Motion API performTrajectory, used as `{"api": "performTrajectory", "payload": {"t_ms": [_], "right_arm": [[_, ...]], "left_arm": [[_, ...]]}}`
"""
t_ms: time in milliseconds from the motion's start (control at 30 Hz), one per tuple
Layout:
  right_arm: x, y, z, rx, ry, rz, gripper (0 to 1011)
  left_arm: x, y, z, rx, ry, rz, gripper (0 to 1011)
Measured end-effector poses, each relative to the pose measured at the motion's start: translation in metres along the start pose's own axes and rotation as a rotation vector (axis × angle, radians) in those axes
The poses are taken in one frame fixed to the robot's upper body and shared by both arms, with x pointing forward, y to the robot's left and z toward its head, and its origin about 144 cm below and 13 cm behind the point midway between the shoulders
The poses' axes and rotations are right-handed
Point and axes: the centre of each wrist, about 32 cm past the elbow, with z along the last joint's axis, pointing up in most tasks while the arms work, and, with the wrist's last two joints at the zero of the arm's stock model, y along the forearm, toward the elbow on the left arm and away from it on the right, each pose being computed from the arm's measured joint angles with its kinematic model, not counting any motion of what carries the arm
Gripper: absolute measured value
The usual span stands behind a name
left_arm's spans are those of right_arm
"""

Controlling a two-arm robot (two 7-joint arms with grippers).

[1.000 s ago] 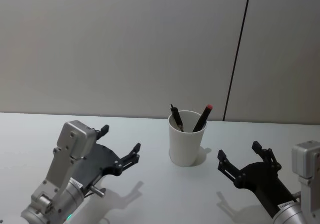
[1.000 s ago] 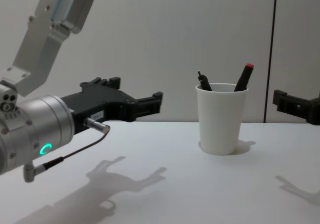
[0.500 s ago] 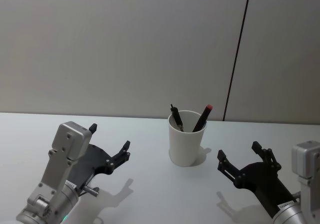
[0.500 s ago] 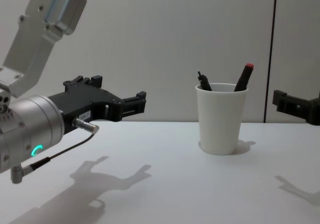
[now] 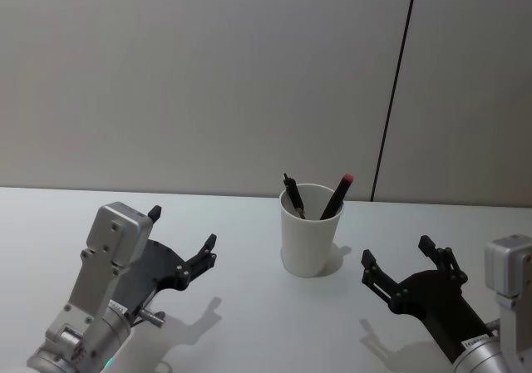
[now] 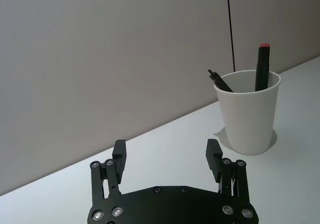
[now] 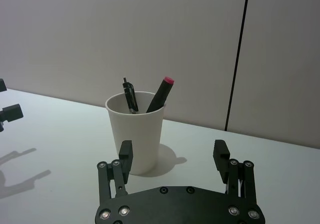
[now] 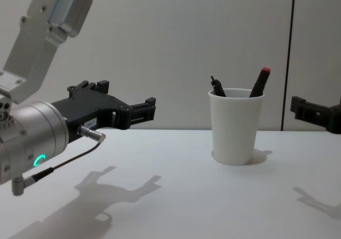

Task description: Place the pen into the pen holder.

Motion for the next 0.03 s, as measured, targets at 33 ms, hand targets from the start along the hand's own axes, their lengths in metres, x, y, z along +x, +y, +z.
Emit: {"api": "performTrajectory", "payload": {"t_ms": [33], "right_arm": [[0.0, 0.0, 0.0, 0.0, 0.0, 0.0, 1001]], "left_arm": [[0.0, 0.0, 0.0, 0.0, 0.0, 0.0, 1002]]}}
